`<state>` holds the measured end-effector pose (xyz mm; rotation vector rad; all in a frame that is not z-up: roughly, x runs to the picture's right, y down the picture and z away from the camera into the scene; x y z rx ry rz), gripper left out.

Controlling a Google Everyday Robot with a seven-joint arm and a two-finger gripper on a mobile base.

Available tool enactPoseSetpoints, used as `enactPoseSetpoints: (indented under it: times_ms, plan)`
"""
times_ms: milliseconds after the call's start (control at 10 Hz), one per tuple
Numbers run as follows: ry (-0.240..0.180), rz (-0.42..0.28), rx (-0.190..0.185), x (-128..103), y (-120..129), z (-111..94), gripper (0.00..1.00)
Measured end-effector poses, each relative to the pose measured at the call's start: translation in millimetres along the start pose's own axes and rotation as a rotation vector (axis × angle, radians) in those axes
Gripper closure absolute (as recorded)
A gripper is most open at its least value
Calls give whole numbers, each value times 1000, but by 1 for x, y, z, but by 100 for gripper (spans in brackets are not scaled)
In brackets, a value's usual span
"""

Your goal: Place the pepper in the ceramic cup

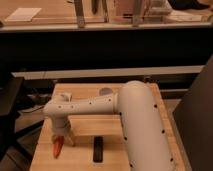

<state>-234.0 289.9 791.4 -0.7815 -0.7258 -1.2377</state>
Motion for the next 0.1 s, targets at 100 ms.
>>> enactPoseSetpoints:
  times_ms: [100]
  plan:
    - [-1,-3,-12,-2,4,0,98]
